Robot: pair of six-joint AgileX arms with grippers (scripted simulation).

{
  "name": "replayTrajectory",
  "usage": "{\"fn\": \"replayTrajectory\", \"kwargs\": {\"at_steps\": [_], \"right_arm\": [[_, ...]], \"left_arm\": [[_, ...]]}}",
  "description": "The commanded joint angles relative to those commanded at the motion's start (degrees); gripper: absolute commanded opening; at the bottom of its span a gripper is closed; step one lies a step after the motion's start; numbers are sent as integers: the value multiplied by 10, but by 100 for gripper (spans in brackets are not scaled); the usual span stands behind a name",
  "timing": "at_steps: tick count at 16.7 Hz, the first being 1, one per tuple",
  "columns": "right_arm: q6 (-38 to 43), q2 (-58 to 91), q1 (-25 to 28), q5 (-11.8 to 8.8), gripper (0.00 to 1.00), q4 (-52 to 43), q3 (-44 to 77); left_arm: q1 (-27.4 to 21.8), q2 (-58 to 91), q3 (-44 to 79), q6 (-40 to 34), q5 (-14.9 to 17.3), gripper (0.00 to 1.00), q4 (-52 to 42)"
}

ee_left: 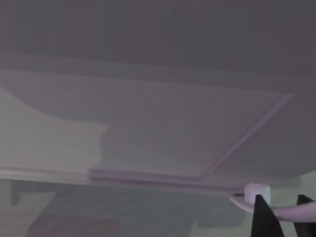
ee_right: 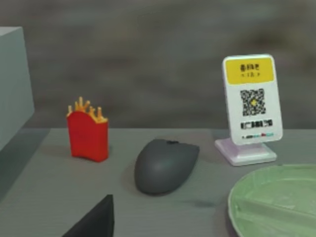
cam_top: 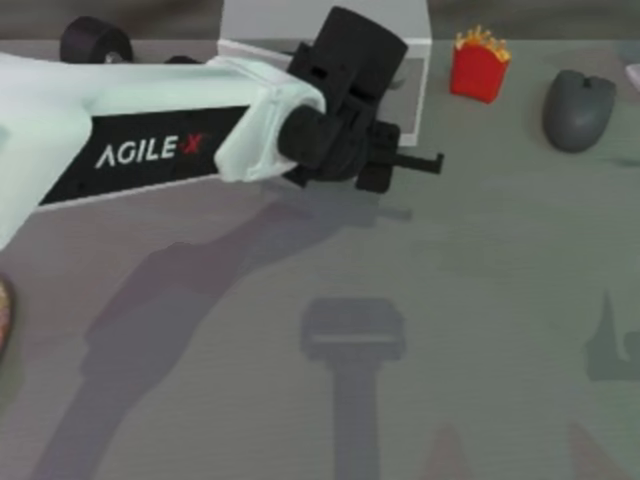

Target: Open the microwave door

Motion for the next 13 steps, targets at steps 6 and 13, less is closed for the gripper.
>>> {"fn": "replayTrajectory", "kwargs": {"at_steps": [6,13], "right_arm": [[0,0,0,0,100,0,0],[0,0,0,0,100,0,0]], "left_arm": [[0,0,0,0,0,0,0],[0,0,0,0,0,0,0]]}}
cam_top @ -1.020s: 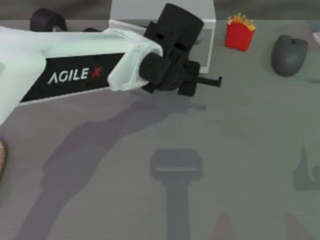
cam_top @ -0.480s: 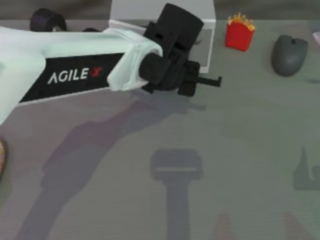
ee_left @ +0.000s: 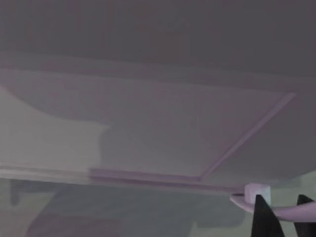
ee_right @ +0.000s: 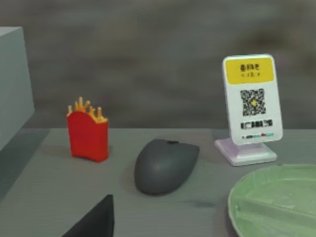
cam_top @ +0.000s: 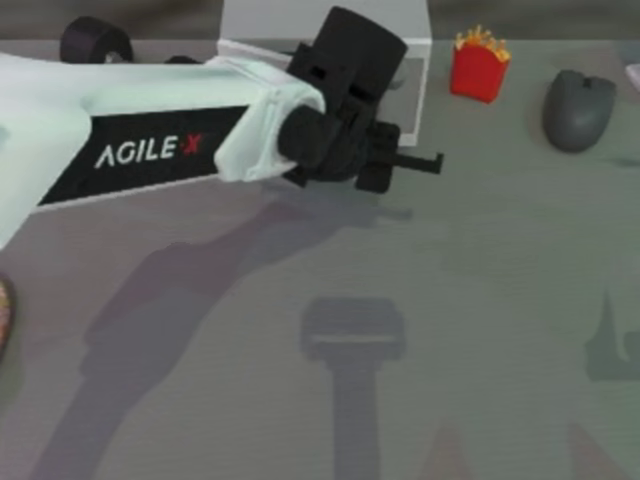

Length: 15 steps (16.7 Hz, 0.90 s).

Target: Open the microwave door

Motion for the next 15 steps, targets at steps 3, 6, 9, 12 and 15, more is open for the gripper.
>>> {"fn": "replayTrajectory", "kwargs": {"at_steps": [3,6,9,12,15], "right_arm": [[0,0,0,0,100,0,0],[0,0,0,0,100,0,0],[0,0,0,0,100,0,0],[0,0,0,0,100,0,0],[0,0,0,0,100,0,0]], "left_arm": [[-4,0,0,-2,5,0,0],[1,-10,-12,11,12,0,8],[5,-14,-22,20,16,0,11],[5,-14,-22,20,16,0,11],[5,-14,-22,20,16,0,11]]}}
